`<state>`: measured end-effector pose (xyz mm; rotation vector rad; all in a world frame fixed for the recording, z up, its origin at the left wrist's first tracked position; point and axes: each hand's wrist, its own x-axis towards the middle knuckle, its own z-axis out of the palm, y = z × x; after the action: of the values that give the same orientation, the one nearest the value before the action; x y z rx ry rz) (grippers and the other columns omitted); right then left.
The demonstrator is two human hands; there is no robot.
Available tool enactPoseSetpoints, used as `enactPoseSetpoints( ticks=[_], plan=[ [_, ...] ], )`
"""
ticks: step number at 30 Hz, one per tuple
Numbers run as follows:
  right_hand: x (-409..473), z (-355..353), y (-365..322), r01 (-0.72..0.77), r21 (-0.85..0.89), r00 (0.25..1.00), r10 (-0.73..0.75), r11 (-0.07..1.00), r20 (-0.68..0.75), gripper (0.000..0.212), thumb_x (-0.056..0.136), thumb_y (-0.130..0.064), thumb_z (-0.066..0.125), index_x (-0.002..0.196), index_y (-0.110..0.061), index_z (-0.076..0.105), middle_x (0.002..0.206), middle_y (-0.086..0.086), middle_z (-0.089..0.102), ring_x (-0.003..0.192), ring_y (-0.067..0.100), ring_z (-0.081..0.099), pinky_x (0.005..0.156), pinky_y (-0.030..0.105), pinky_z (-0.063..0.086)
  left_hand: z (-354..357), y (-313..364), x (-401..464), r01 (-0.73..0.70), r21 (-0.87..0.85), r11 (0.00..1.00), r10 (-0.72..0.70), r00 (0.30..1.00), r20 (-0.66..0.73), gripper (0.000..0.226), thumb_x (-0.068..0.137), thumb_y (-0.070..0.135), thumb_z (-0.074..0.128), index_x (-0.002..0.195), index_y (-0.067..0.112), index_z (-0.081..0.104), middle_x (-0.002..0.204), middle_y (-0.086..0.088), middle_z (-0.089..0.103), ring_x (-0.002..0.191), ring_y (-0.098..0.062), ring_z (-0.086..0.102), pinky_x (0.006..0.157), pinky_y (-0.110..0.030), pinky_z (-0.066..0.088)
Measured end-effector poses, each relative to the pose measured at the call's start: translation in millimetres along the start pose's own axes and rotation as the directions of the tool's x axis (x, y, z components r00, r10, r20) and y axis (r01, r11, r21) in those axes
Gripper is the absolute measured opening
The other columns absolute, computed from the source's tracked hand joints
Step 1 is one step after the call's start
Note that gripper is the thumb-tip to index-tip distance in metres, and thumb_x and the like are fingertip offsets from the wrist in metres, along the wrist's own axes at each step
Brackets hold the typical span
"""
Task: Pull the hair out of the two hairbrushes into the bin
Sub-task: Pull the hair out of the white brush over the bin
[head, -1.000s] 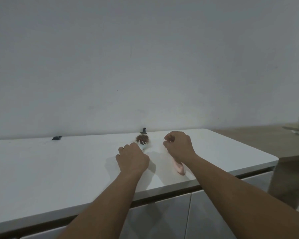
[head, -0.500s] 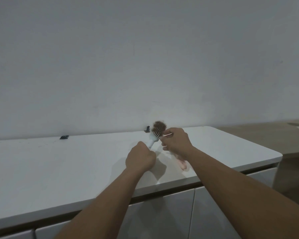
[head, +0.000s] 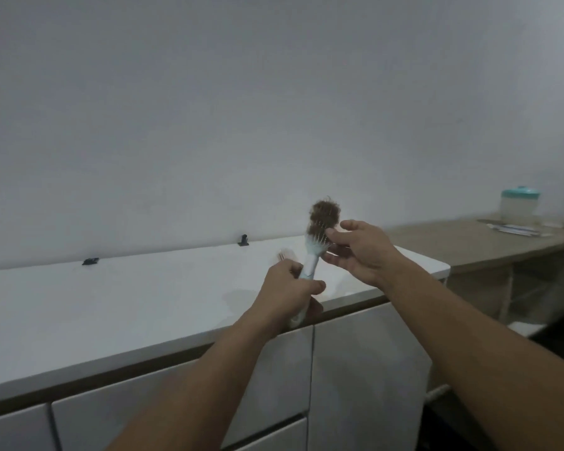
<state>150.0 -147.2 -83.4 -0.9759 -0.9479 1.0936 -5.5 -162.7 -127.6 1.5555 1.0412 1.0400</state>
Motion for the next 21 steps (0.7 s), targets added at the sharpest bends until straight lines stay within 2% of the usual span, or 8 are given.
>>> enactPoseSetpoints(
  ticks=[3, 6, 9, 11, 13, 17, 21],
  plan=[
    [-33, -27, 1, 0.039, -0.042, 0.999, -0.040, 0.998, -0.025, 0.028, 0.090, 0.008, 0.060, 0.106, -0.011, 0.046, 0.084, 0.017, 0.063, 0.071, 0.027, 0.065, 0.068, 0.042, 0.060, 26, 0, -16, 0.039, -0.182, 0.982, -0.023, 0.996, 0.091, 0.030, 0.088, 0.013, 0.067, 0.110, -0.002, 0.053, 0.081, -0.017, 0.063, 0.048, -0.026, 0.064, 0.051, -0.034, 0.056],
    [-66, -54, 12, 0.052, -0.096, 0.997, -0.058, 0.994, -0.057, 0.026, 0.090, 0.008, 0.060, 0.099, -0.012, 0.046, 0.077, 0.015, 0.062, 0.061, 0.023, 0.064, 0.058, 0.036, 0.059, 54, -7, -29, 0.078, -0.239, 0.968, -0.038, 0.985, 0.170, 0.036, 0.091, 0.026, 0.064, 0.110, -0.003, 0.054, 0.084, -0.020, 0.063, 0.054, -0.031, 0.065, 0.056, -0.037, 0.056],
    [-94, -82, 29, 0.026, -0.129, 0.995, -0.038, 0.991, -0.094, 0.023, 0.091, 0.006, 0.060, 0.099, -0.011, 0.048, 0.080, 0.012, 0.063, 0.066, 0.020, 0.065, 0.065, 0.036, 0.057, 81, -18, -46, 0.164, -0.275, 0.947, -0.091, 0.962, 0.258, 0.040, 0.095, 0.037, 0.054, 0.107, -0.001, 0.060, 0.078, -0.017, 0.061, 0.055, -0.029, 0.063, 0.055, -0.033, 0.054],
    [-110, -100, 40, -0.005, -0.141, 0.992, -0.013, 0.990, -0.126, 0.022, 0.091, 0.005, 0.060, 0.095, -0.013, 0.048, 0.082, 0.008, 0.067, 0.071, 0.019, 0.064, 0.068, 0.034, 0.055, 97, -29, -56, 0.235, -0.308, 0.922, -0.143, 0.945, 0.294, 0.042, 0.096, 0.043, 0.051, 0.097, 0.003, 0.064, 0.070, -0.014, 0.061, 0.052, -0.027, 0.061, 0.053, -0.031, 0.052],
    [-125, -118, 54, -0.037, -0.161, 0.987, 0.011, 0.986, -0.160, 0.022, 0.091, 0.004, 0.060, 0.094, -0.015, 0.048, 0.083, 0.005, 0.069, 0.073, 0.016, 0.063, 0.066, 0.032, 0.051, 114, -44, -63, 0.277, -0.297, 0.914, -0.187, 0.936, 0.298, 0.045, 0.094, 0.045, 0.051, 0.092, 0.004, 0.066, 0.068, -0.014, 0.061, 0.051, -0.027, 0.061, 0.053, -0.031, 0.052],
    [-150, -149, 85, -0.104, -0.150, 0.974, 0.071, 0.983, -0.213, 0.022, 0.090, 0.004, 0.061, 0.091, -0.016, 0.050, 0.076, 0.000, 0.070, 0.069, 0.013, 0.062, 0.062, 0.030, 0.048, 150, -77, -73, 0.341, -0.289, 0.895, -0.268, 0.927, 0.263, 0.050, 0.093, 0.039, 0.055, 0.099, -0.009, 0.067, 0.060, -0.017, 0.058, 0.047, -0.027, 0.057, 0.048, -0.028, 0.050],
    [-171, -174, 118, -0.196, -0.145, 0.956, 0.156, 0.970, -0.249, 0.020, 0.090, 0.002, 0.062, 0.092, -0.015, 0.051, 0.081, 0.006, 0.065, 0.071, 0.016, 0.061, 0.061, 0.030, 0.048, 176, -116, -86, 0.376, -0.225, 0.899, -0.318, 0.913, 0.256, 0.045, 0.095, 0.035, 0.052, 0.087, -0.008, 0.066, 0.053, -0.017, 0.056, 0.039, -0.025, 0.052, 0.041, -0.026, 0.044]
  ],
)
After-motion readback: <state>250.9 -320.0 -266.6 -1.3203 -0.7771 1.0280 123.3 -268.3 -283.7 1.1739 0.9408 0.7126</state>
